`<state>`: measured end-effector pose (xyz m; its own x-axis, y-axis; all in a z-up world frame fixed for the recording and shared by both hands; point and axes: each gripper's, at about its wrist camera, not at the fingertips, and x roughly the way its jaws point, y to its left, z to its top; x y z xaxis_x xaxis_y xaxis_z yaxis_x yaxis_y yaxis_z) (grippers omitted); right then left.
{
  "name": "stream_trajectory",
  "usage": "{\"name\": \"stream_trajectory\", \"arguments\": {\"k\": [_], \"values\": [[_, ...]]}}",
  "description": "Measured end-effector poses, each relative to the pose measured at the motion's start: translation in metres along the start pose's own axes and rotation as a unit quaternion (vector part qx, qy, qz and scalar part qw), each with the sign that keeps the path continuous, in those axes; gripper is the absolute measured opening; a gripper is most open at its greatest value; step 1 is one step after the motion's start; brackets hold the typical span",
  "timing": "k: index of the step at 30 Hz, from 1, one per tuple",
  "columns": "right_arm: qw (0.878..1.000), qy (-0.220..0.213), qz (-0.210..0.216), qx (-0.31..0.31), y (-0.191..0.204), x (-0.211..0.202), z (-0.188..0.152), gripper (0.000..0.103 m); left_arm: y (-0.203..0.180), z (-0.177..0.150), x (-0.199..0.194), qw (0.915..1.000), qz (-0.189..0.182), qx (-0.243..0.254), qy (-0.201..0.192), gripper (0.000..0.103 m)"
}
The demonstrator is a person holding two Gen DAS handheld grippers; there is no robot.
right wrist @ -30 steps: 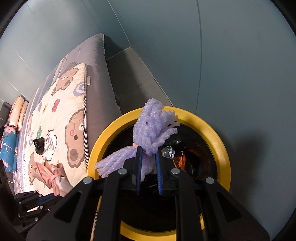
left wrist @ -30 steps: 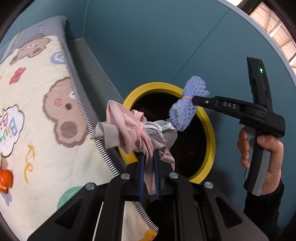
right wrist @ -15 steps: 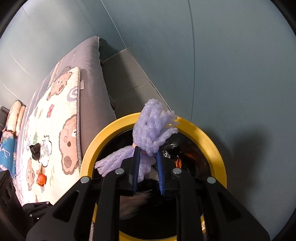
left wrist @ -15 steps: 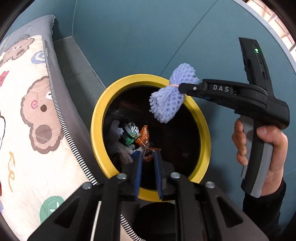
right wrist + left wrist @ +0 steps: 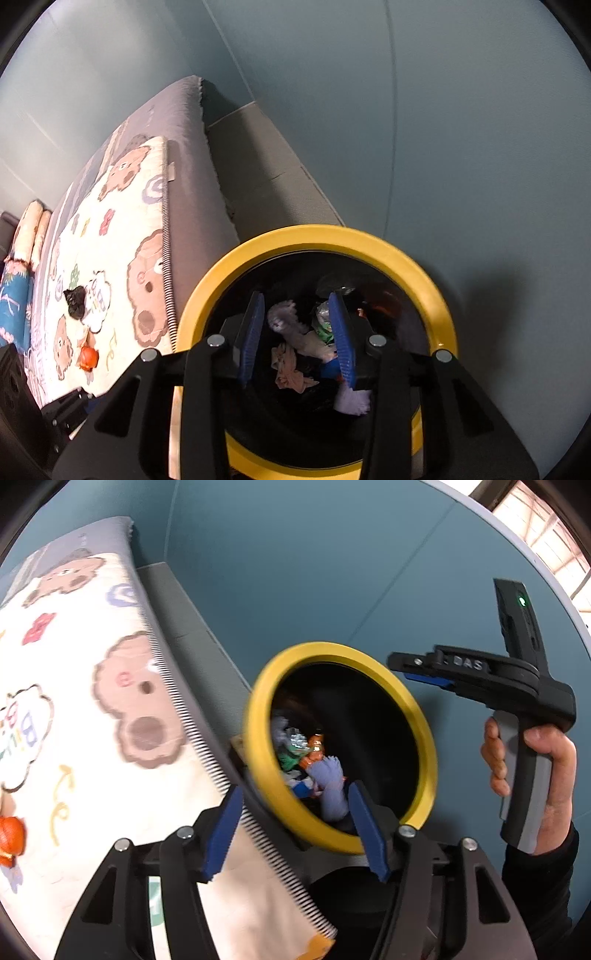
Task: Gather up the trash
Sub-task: 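Move both open tools back toward the tissue and orange peels on the bed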
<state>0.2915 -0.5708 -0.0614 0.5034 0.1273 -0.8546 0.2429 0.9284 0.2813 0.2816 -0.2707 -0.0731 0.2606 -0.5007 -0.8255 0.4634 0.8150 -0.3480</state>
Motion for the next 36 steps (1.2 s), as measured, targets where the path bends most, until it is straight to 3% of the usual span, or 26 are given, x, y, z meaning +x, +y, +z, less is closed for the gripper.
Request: {"name": "stream_trajectory", "arguments": {"k": [9,16,26,36], "values": [[0.998,0.017,0.037,-0.05,0.058,0.008,-0.013,0.041,0.074,-0.022,-0.043,0.9978,0.047,-0.041,-0.023,0.062],[0.994,0.031,0.061,-0.085,0.112,0.015,-0.025,0.043,0.14,-0.037,-0.074,0.9914,0.092,-0.084,-0.038,0.062],[0.984,0.063,0.097,-0.135,0.199,0.04,-0.046,0.044,0.246,-0.074,-0.123,0.9721,0.163,-0.161,-0.054,0.062],[0.969,0.106,0.121,-0.185,0.288,0.076,-0.076,0.044,0.331,-0.109,-0.144,0.9529,0.183,-0.235,-0.059,0.062]]}}
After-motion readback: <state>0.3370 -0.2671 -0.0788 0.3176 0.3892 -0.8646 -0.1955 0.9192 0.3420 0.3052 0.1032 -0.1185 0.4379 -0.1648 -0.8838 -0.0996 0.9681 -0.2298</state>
